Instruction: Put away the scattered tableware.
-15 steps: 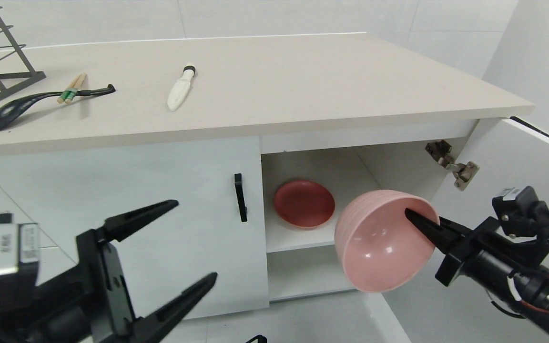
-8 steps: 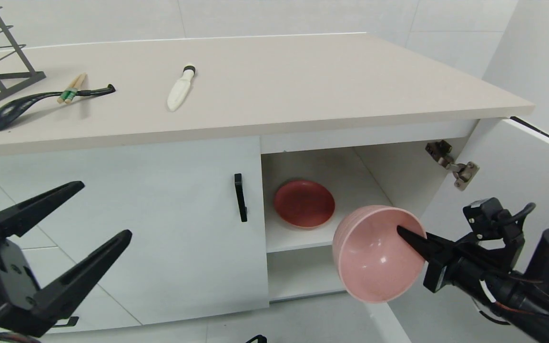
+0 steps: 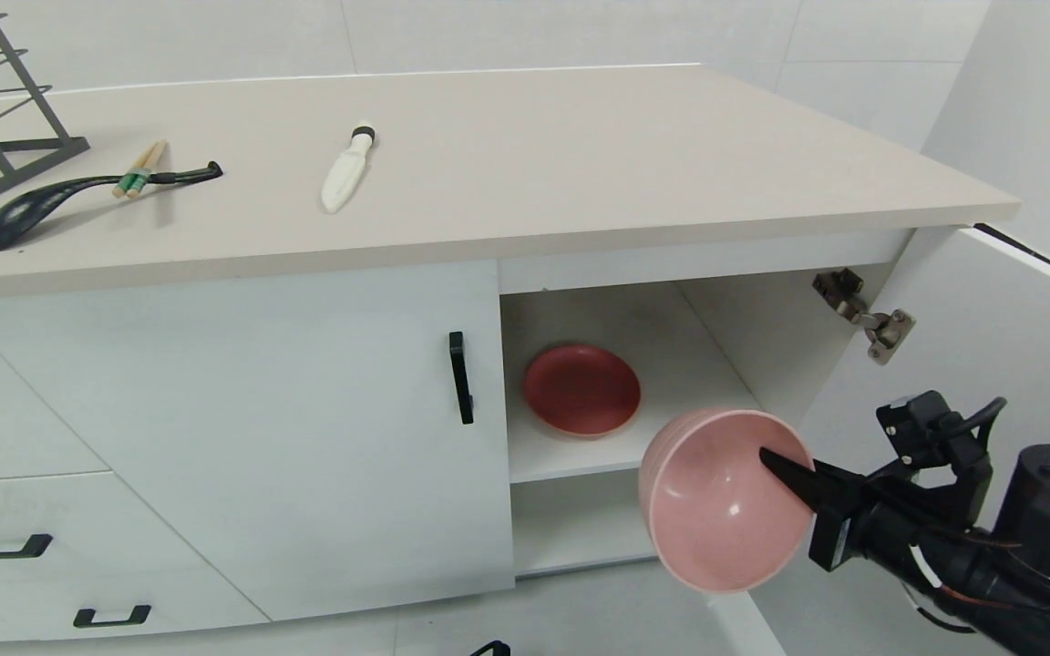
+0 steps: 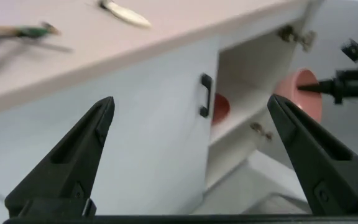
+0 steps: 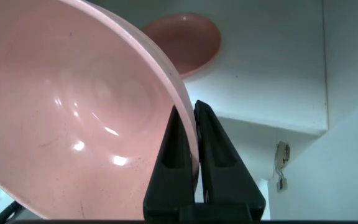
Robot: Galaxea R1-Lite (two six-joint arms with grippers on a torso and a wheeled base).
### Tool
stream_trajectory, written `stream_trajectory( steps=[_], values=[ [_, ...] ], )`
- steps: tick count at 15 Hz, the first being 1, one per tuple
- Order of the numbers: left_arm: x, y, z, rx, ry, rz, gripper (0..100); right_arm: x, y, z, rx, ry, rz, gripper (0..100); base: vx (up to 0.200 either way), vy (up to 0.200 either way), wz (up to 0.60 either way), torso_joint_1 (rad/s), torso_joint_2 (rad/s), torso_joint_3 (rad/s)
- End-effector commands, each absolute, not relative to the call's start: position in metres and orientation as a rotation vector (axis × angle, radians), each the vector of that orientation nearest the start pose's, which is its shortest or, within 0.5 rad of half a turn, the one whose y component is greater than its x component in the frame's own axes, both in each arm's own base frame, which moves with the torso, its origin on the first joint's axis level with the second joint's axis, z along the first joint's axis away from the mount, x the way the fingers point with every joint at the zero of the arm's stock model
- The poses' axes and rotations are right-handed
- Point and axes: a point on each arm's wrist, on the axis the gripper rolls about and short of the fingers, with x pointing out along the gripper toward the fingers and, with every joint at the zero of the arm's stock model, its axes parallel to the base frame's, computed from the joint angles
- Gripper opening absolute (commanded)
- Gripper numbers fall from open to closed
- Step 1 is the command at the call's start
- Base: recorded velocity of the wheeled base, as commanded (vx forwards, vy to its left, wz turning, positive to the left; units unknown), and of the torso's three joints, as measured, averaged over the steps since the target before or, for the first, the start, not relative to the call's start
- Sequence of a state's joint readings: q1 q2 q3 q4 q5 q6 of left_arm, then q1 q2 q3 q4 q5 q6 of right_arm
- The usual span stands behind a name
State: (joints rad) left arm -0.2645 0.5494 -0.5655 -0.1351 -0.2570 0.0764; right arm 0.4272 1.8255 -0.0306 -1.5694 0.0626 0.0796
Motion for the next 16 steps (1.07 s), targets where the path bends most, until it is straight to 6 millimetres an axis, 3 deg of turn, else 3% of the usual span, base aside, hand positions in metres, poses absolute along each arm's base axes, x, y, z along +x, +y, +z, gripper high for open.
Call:
stream_trajectory(
  steps=[1, 4, 10, 16],
  values=[
    [0.012, -0.008, 0.255, 0.083, -0.203, -0.448, 100, 0.199, 0.092, 0.082, 0.041, 0.223, 0.478, 0, 0.000, 0.000, 0.00, 0.000, 0.00, 0.000],
    [0.019, -0.009, 0.257, 0.077, -0.195, -0.432, 100, 0.212, 0.098, 0.082, 0.048, 0.200, 0.480, 0, 0.000, 0.000, 0.00, 0.000, 0.00, 0.000],
    [0.027, -0.007, 0.257, 0.137, -0.222, -0.272, 100, 0.266, 0.123, 0.061, 0.118, 0.200, 0.476, 0, 0.000, 0.000, 0.00, 0.000, 0.00, 0.000],
    [0.058, -0.010, 0.246, 0.119, -0.096, -0.245, 100, 0.305, 0.140, 0.052, 0.122, 0.158, 0.482, 0, 0.000, 0.000, 0.00, 0.000, 0.00, 0.000]
  ],
)
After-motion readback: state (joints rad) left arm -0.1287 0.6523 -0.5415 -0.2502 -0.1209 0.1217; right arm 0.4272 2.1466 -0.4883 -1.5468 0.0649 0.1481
